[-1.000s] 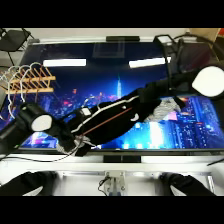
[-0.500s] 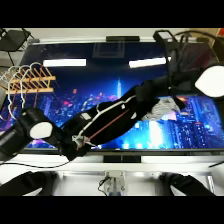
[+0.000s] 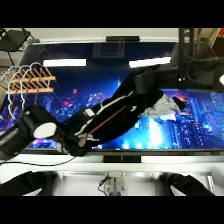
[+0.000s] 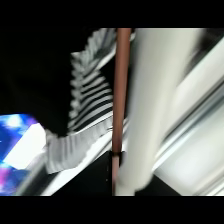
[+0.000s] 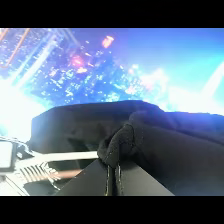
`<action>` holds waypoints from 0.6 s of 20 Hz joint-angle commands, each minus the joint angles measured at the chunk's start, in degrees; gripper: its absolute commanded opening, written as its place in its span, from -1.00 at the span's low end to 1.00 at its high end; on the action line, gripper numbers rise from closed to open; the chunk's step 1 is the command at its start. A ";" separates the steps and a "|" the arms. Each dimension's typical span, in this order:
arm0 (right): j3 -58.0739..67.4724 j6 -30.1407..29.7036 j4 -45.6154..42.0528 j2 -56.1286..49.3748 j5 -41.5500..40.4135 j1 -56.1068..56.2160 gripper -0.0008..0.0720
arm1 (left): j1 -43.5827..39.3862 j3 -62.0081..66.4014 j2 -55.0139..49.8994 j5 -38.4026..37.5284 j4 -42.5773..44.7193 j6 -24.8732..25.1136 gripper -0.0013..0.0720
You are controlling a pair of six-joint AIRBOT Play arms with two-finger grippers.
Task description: Fold the shirts.
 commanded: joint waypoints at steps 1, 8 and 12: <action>0.87 -0.59 -0.83 0.11 -1.33 -0.02 -0.81 | 1.03 2.40 1.33 0.28 4.22 16.28 -0.83; 0.87 -0.52 0.90 -0.79 -1.40 0.00 -0.81 | -3.93 2.40 -7.21 20.31 -0.85 24.46 -0.83; 0.87 0.61 -0.94 -0.90 0.44 -0.02 -0.81 | -4.33 2.43 -11.74 37.09 -0.50 25.68 -0.83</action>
